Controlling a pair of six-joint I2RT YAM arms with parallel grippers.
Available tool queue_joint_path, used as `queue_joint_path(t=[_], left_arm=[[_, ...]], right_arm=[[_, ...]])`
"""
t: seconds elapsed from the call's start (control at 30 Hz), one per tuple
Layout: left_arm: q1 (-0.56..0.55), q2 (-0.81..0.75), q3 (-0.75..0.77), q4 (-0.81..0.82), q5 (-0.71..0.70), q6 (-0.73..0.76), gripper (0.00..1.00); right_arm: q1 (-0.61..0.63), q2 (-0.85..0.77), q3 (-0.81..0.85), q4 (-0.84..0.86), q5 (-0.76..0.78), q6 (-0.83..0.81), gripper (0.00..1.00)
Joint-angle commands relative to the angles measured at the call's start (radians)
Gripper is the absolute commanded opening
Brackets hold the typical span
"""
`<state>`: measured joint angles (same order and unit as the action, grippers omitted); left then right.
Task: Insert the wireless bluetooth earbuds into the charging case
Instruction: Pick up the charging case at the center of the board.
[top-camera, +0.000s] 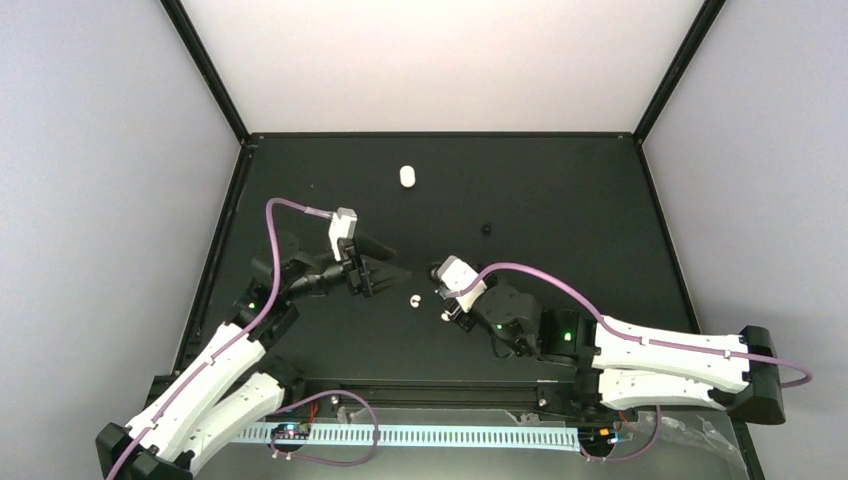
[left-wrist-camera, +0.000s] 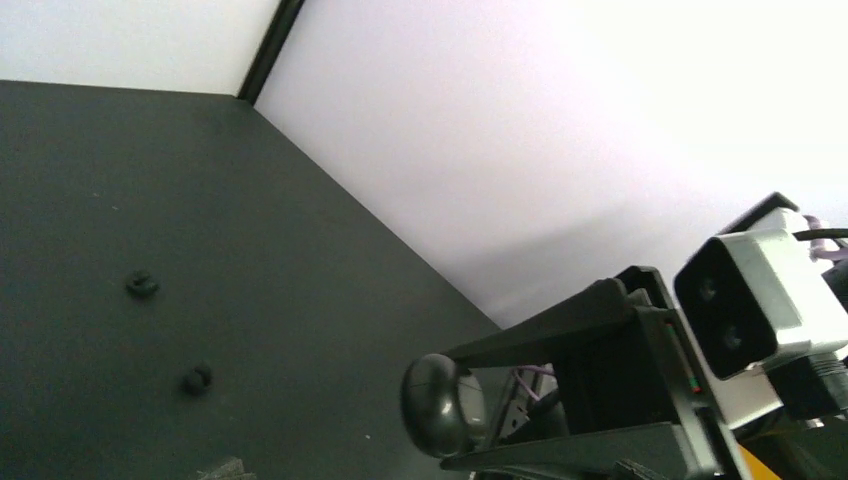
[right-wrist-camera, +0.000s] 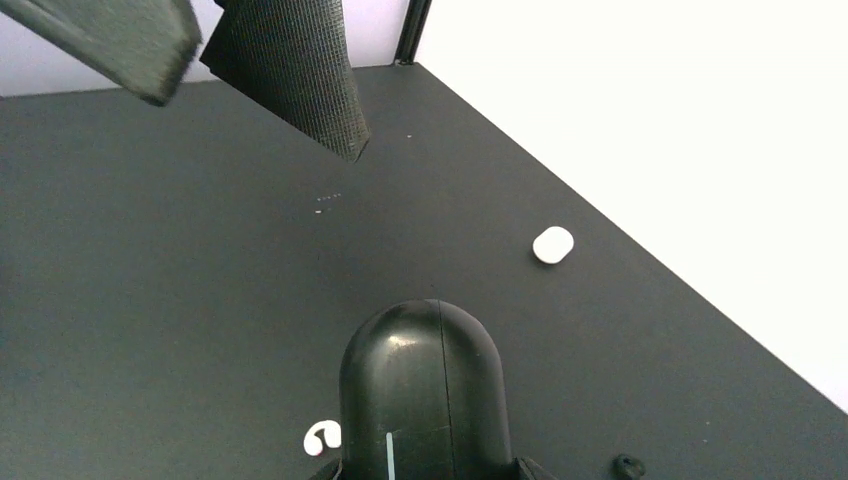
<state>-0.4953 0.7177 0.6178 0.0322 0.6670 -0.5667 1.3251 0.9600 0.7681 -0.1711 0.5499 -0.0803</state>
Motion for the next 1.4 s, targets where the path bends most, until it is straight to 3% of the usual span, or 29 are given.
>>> queue_joint_path(t=[0.0,0.47,1.37], left_arm=[[-0.030,0.005,-0.005,0.035,0.057,-0.039,0.96],[-0.141,0.136,0.035,0.050,0.008,-0.074,0.81],[-0.201,0.178,0.036,0.093,-0.047,-0.105,0.30]], right_arm=[[0.027,0.010,0.038,0.037,0.077,-0.077,0.40],[0.098,0.047,0.046,0.073,0.142,-0.200,0.41],[0.144,0.082,0.031,0.144,0.172,-0.236,0.41]])
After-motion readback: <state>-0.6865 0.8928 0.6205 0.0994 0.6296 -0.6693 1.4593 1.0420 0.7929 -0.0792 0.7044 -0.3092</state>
